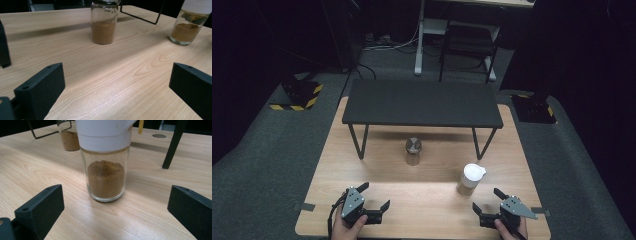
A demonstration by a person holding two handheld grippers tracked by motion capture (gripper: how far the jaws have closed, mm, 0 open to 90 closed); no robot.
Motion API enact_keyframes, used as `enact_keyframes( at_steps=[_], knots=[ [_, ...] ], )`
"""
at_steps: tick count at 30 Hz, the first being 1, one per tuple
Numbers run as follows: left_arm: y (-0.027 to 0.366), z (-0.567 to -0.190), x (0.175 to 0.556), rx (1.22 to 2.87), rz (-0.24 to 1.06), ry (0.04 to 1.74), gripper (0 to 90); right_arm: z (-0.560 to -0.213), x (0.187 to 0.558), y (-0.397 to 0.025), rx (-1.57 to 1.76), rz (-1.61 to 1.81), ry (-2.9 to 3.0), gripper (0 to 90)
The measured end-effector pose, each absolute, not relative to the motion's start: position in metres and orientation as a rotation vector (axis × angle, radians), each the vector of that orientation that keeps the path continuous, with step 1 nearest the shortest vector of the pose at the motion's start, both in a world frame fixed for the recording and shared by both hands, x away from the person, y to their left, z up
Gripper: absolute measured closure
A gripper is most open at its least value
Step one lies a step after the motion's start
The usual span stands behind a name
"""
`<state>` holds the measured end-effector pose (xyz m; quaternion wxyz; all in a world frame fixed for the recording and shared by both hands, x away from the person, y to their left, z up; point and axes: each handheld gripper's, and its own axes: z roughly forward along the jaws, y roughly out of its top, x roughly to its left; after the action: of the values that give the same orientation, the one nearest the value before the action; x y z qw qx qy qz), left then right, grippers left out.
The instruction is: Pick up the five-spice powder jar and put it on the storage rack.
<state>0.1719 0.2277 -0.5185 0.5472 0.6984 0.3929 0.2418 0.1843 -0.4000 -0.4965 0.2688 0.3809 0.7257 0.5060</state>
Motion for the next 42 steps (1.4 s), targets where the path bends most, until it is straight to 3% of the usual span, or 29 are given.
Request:
enact_keyframes(
  at_steps=[26, 42],
  knots=[
    [0.209, -0.503, 0.195, 1.625, 0.584, 0.92, 0.5, -0.498, 0.184, -0.402, 1.029, 1.383, 1.948, 0.6],
    [0.173, -0.494, 0.246, 1.651, 0.599, 0.901, 0.5, -0.499, 0.183, -0.403, 1.023, 1.388, 1.945, 0.6]
  ],
)
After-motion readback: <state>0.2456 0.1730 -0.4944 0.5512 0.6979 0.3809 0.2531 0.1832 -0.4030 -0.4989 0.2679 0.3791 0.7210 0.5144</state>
